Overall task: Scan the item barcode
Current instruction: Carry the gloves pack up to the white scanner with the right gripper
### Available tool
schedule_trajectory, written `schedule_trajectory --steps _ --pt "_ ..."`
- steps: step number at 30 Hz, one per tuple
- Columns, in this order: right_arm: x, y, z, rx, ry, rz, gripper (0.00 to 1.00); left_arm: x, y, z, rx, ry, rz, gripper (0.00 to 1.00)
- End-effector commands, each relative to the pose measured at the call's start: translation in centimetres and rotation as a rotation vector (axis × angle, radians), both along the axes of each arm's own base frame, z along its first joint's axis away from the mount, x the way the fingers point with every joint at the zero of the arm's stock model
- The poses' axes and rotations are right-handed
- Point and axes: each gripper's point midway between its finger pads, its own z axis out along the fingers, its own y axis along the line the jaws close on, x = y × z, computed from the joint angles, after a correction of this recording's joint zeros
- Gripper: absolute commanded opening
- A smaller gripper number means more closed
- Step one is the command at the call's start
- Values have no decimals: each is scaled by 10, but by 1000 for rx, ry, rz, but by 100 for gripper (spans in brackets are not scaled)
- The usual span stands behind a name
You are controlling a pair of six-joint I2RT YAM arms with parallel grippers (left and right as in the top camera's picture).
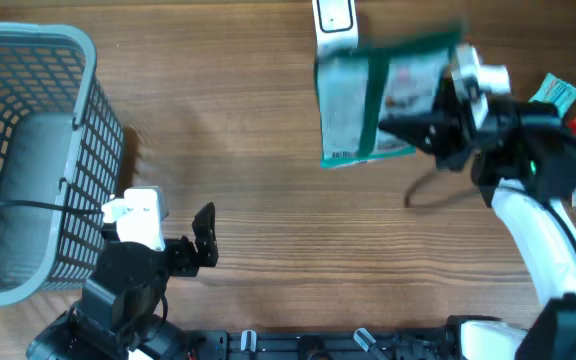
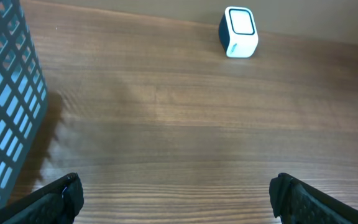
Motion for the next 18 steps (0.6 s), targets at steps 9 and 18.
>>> schedule_trajectory --steps 9,18 --pt "91 -7 -14 -1 -100 -255 5 1 3 7 8 -21 7 100" --pt "154 24 -56 -430 -321 -700 4 1 3 7 8 -21 7 100"
